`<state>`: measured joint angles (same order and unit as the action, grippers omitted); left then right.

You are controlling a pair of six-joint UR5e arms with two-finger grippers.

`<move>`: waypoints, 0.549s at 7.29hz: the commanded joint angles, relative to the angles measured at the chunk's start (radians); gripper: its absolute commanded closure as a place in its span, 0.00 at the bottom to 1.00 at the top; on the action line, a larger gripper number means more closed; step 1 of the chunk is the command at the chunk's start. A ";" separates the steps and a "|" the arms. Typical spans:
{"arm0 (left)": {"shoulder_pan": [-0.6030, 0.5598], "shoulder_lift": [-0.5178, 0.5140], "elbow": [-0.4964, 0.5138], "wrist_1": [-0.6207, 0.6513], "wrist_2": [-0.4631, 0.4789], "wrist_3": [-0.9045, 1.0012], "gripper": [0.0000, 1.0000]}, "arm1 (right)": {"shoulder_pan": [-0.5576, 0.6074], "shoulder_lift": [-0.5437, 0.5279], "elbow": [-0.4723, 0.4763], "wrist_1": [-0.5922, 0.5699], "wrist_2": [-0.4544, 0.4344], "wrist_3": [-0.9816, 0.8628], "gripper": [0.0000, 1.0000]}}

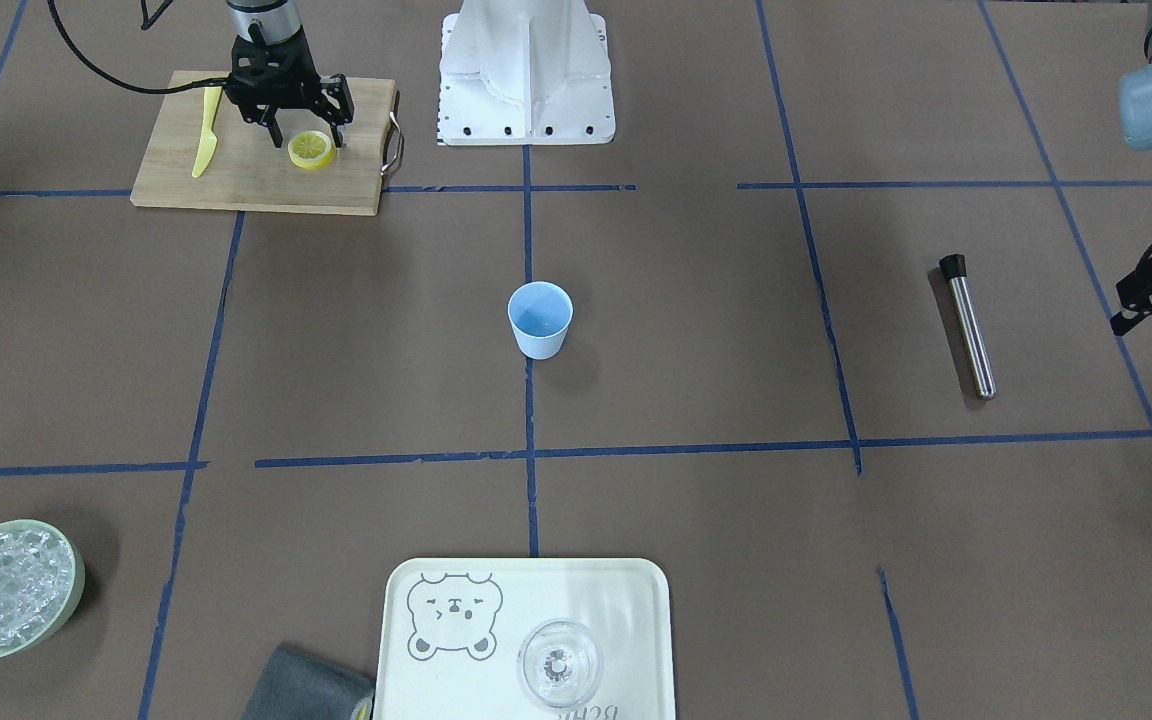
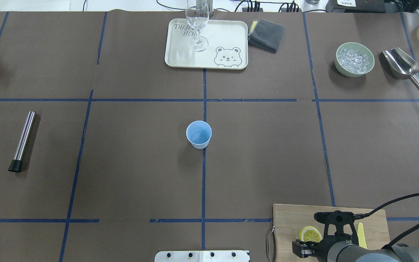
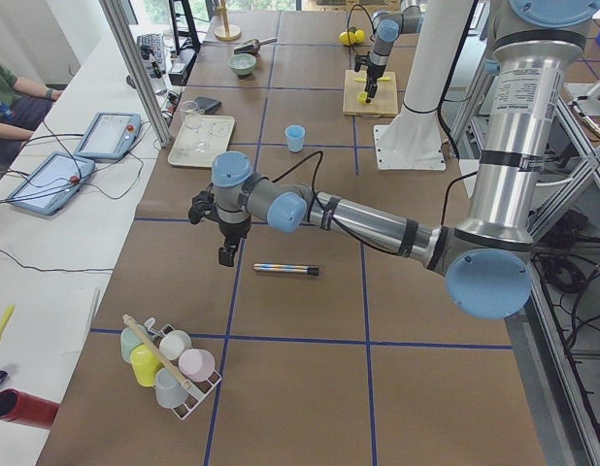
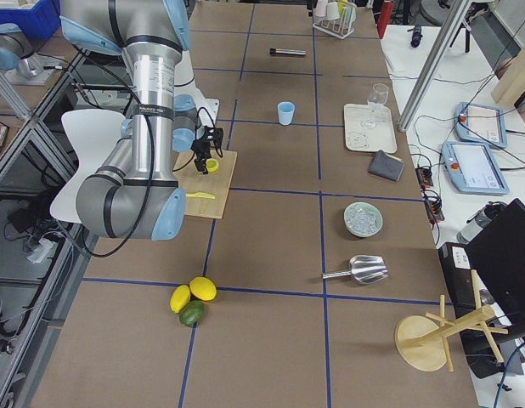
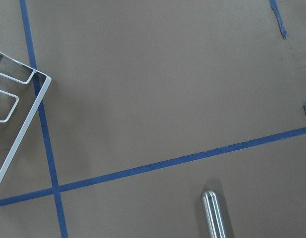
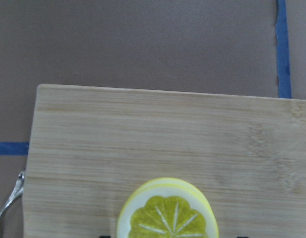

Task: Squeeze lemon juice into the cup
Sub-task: 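Hold the lemon slice in the right gripper and lift it off the board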

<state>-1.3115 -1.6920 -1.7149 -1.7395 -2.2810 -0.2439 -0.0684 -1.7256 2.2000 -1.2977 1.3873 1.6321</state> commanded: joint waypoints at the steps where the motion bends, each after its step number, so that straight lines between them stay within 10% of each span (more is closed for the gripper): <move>1: 0.000 0.000 0.000 0.000 0.000 0.000 0.00 | -0.004 0.001 0.001 0.000 0.010 0.002 0.10; 4: 0.000 0.001 -0.003 0.002 0.000 0.000 0.00 | -0.002 0.001 0.000 0.000 0.012 0.002 0.20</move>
<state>-1.3115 -1.6913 -1.7168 -1.7382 -2.2810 -0.2439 -0.0717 -1.7243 2.2006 -1.2977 1.3983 1.6336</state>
